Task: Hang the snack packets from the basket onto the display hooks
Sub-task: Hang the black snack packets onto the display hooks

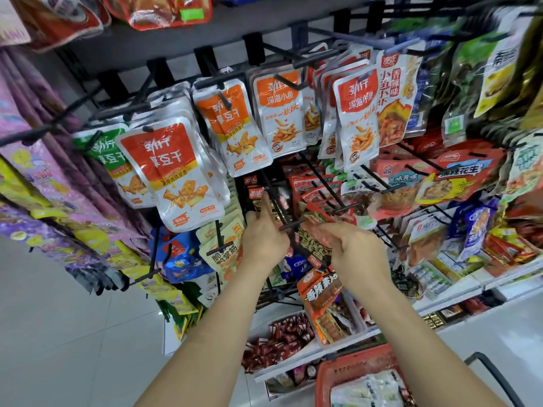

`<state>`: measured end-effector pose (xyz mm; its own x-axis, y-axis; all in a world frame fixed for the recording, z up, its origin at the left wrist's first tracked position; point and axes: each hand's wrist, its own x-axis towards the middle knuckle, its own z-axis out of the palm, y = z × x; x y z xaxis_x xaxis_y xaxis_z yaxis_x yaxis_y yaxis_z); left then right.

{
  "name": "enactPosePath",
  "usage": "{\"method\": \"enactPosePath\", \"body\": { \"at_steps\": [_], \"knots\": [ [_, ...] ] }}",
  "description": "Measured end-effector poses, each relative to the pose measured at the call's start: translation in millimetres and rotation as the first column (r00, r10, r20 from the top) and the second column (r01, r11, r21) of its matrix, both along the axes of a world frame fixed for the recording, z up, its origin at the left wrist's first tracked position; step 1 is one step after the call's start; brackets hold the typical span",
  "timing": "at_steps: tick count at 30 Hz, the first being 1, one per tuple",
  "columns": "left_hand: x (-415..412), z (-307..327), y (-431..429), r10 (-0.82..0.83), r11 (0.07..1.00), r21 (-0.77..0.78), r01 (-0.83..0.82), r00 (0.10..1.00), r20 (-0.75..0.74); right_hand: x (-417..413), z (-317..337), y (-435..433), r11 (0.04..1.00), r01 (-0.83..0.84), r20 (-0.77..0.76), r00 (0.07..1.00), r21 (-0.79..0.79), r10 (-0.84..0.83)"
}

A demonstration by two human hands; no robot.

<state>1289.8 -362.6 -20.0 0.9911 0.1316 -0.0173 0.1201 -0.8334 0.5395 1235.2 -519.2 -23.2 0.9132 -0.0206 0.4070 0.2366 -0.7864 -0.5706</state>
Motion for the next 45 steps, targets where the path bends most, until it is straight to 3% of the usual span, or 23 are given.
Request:
{"method": "enactPosePath", "body": {
  "at_steps": [6,12,16,21,27,29,32,35,39,42,43,45],
  "knots": [
    [7,-4,0,0.061,0.915,-0.397,-0.066,0.998,-0.025,-16,-7,-6,0.952,0.09,-0.157,0.987,0.293,-0.045],
    [0,-5,2,0.041,0.826,-0.557,-0.087,0.995,-0.095,-27,-16,-18,0.839,0.176,-0.229,0.971,0.515,-0.063],
    [-29,1,-6,0.032,0.672,-0.727,-0.138,0.987,-0.158,-38,-15,-22,0.748,0.191,-0.252,0.967,0.636,-0.033],
    [-85,-12,-9,0.005,0.642,-0.752,-0.152,0.981,-0.194,-45,-12,-27,0.579,0.245,-0.275,0.961,0.777,-0.038],
    [-108,-13,-5,0.153,0.388,-0.882,-0.267,0.963,-0.224,-54,-11,-22,0.474,0.237,-0.28,0.96,0.848,0.022],
    [-111,-9,-2,0.165,0.344,-0.898,-0.274,0.959,-0.229,-57,-12,-20,0.479,0.211,-0.26,0.965,0.852,0.037],
    [-111,-6,4,0.187,0.289,-0.912,-0.29,0.952,-0.243,-62,-15,-18,0.567,0.146,-0.23,0.97,0.811,0.079],
    [-114,1,6,0.212,0.346,-0.909,-0.234,0.963,-0.167,-67,-19,-17,0.638,0.061,-0.199,0.969,0.768,0.146],
    [-129,8,9,0.295,0.564,-0.822,-0.078,0.949,0.112,-70,-19,-24,0.529,0.137,-0.266,0.948,0.837,0.174],
    [-140,16,21,0.333,0.611,-0.791,-0.042,0.92,0.208,-65,-22,-39,0.443,0.251,-0.358,0.917,0.861,0.175],
    [-140,17,28,0.297,0.628,-0.778,-0.012,0.928,0.225,-63,-22,-43,0.443,0.27,-0.371,0.915,0.855,0.159],
    [-139,17,41,0.131,0.78,-0.622,0.066,0.955,0.265,-61,-22,-48,0.44,0.294,-0.381,0.916,0.849,0.123]
  ]
}}
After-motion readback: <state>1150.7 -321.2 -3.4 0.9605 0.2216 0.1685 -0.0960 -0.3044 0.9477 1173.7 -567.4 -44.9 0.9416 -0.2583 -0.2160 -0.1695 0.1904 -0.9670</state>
